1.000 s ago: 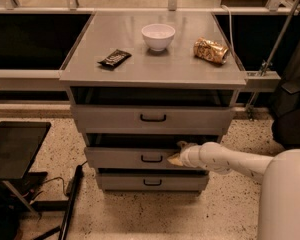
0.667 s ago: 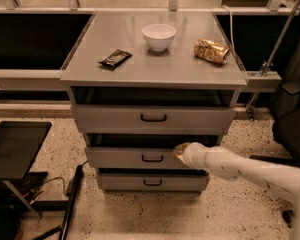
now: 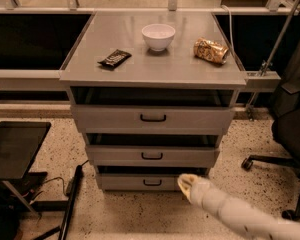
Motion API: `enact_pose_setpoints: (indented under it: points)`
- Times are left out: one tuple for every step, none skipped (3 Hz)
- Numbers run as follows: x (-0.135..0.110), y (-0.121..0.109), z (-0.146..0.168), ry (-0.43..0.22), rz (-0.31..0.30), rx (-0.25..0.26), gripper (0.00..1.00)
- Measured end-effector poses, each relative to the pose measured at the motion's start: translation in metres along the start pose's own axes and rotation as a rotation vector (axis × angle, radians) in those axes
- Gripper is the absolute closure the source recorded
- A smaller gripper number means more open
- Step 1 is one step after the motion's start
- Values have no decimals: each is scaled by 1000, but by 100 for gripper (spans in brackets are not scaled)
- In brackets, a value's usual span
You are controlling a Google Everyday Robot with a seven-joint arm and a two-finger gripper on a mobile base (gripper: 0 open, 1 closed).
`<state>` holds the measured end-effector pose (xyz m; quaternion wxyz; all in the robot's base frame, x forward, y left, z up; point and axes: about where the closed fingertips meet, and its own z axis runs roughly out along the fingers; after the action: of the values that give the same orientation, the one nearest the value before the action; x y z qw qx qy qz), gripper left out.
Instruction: Open middle drawer
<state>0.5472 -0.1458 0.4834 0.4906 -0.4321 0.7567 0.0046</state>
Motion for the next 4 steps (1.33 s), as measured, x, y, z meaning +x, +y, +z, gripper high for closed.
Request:
enact_pose_setpoints:
  points:
    - [22,37,-22,27,22,-44,81]
    - [21,38,-21,26,21,-45,58]
    - [21,38,-21,26,21,-45,34]
    - [21,38,-21,26,21,-46,11]
